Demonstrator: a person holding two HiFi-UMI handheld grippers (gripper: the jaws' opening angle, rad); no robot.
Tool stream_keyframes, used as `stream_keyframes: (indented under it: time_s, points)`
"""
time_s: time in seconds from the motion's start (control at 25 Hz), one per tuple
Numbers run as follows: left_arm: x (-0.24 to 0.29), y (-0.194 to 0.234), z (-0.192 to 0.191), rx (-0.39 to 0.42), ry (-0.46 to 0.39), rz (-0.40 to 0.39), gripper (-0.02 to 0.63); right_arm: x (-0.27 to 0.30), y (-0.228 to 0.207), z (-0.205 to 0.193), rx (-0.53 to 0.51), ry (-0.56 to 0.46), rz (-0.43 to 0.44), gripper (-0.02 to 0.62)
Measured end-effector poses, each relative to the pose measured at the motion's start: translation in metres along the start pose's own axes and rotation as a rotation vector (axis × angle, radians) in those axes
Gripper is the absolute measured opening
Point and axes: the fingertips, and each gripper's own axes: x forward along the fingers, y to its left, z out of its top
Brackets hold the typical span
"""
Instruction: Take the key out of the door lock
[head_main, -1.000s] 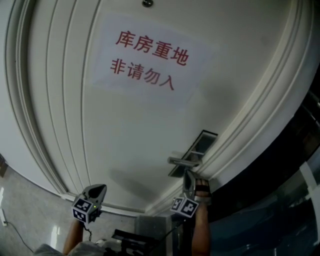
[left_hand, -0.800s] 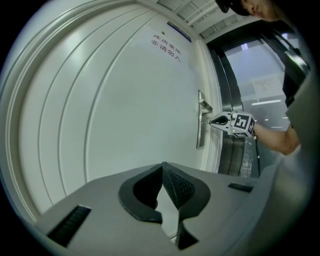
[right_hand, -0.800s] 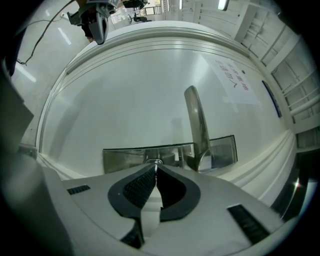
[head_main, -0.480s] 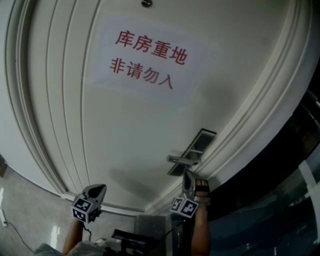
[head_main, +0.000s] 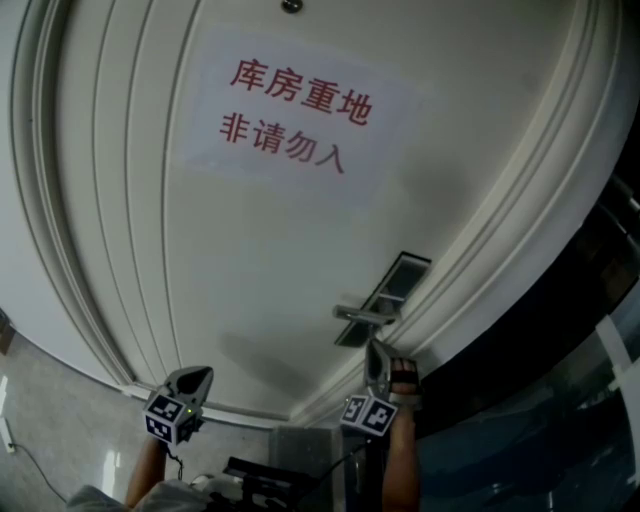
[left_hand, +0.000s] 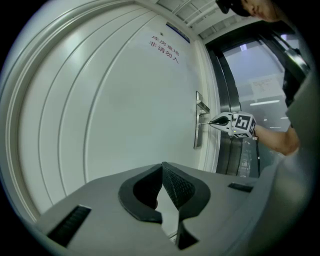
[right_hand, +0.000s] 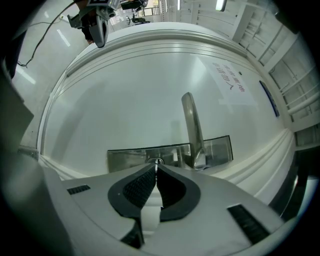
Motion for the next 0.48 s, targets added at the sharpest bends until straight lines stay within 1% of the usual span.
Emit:
stream_keyframes:
  time_s: [0.16, 0.28, 0.4, 0.48]
  points:
    - [-0.003, -0.002, 0.000, 0.003, 0.002, -0.003, 0.005, -0.008, -0.001, 0.000, 0.020, 0.000, -0.011, 0.020]
    - [-0.005, -0.003, 0.000, 0.007, 0.002, -0.003, 0.005, -0.015, 0.002, 0.001, 0.104, -0.011, 0.003, 0.020]
    - [-0.006, -0.004, 0.000, 0.015, 0.007, -0.006, 0.005, -0.023, 0.002, -0.002, 0.184, -0.003, -0.016, 0.020]
    - [-0.007, -0.005, 0.000, 0.022, 0.012, -0.010, 0.005, -0.030, 0.003, -0.004, 0.264, 0.003, -0.016, 0.020]
